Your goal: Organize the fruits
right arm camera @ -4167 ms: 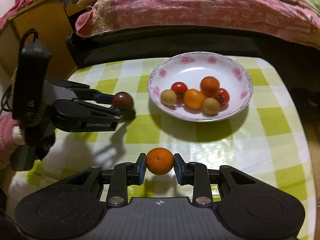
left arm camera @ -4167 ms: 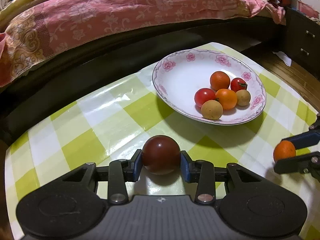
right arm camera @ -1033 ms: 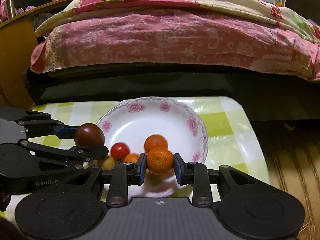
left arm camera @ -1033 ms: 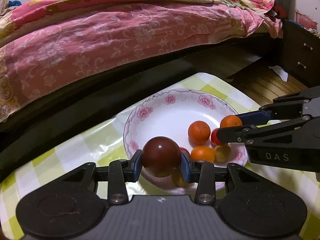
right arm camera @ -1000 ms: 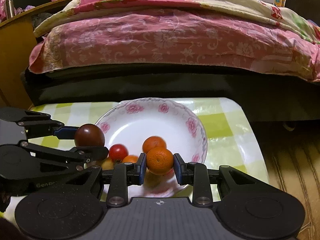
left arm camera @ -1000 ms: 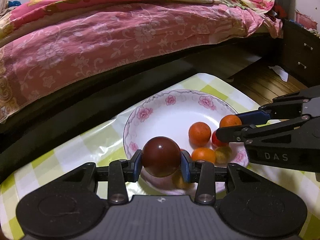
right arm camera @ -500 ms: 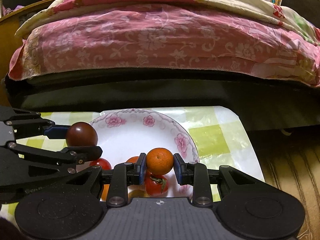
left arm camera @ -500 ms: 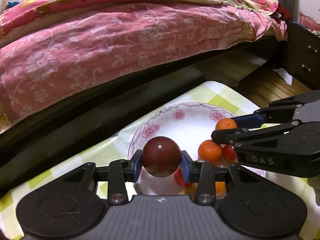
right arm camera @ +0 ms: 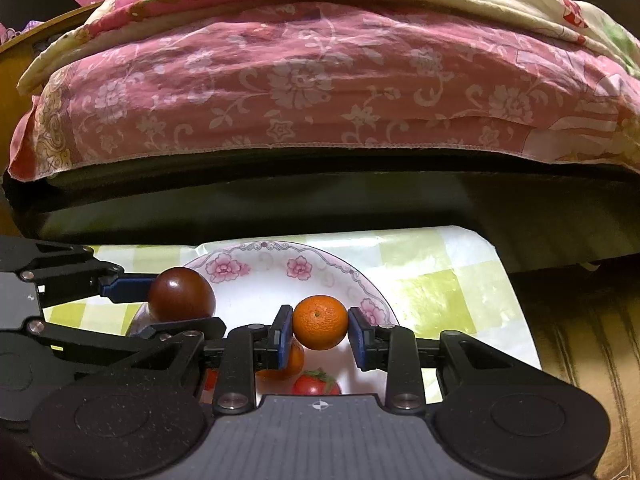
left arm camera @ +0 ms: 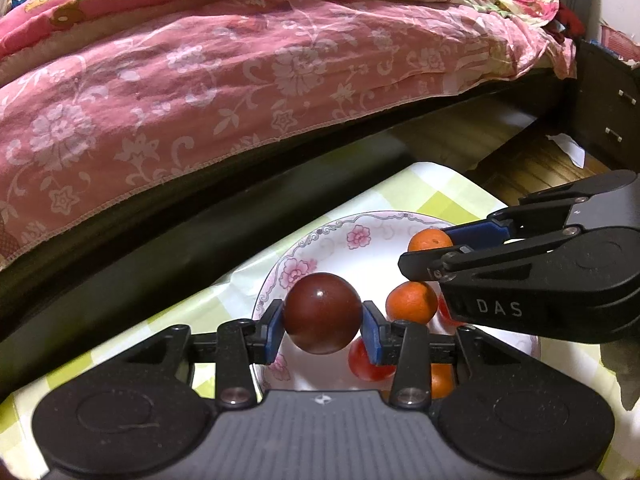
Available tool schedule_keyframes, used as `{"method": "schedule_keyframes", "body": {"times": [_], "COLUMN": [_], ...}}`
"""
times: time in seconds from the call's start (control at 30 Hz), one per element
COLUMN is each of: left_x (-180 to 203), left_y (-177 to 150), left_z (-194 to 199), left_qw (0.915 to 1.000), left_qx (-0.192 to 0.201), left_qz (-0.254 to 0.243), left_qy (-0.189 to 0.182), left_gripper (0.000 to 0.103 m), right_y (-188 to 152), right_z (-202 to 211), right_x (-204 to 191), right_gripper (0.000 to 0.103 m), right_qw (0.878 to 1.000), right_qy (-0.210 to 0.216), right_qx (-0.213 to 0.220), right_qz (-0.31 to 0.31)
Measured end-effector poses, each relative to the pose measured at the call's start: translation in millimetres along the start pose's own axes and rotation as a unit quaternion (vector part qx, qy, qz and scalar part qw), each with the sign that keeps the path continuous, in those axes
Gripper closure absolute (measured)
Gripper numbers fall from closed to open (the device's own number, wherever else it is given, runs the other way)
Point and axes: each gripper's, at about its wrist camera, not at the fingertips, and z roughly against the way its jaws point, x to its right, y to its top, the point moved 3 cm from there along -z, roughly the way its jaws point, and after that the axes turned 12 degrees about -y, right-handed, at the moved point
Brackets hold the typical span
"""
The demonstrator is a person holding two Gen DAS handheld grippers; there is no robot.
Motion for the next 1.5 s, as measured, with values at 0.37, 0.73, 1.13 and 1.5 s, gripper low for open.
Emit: {"method": "schedule_keyframes", "body": {"times": [0.37, 0.73, 1.13, 1.5], "left_x": [-2, 0, 23, 45], "left_y": [-3, -3, -22, -60], "left_z": [5, 34, 79, 111], "left_qw": [1.0000, 0.9996, 0.9986, 0.9975], "left_qx": [0.005, 0.021, 0.040, 0.038], "left_qz": [0.004, 0.011, 0.034, 0.058], "left_qy": [0.005, 0.014, 0.007, 0.008], "left_gripper": [0.051, 0.051, 0.050, 0.047], "right_y": [2, 8, -15, -60], "right_z": [-2, 11, 65, 108], "right_x": [-3, 0, 16, 2], "right_gripper": [0.076, 0.075, 0.075, 0.075], "right_qw": [1.000, 1.000, 0.998, 0.998], "right_qy": [-0.001, 0.002, -0.009, -0.006], "right_qx": [0.000, 0.008, 0.014, -0.003], "right_qz": [-0.003, -0.025, -0.052, -0.056]}}
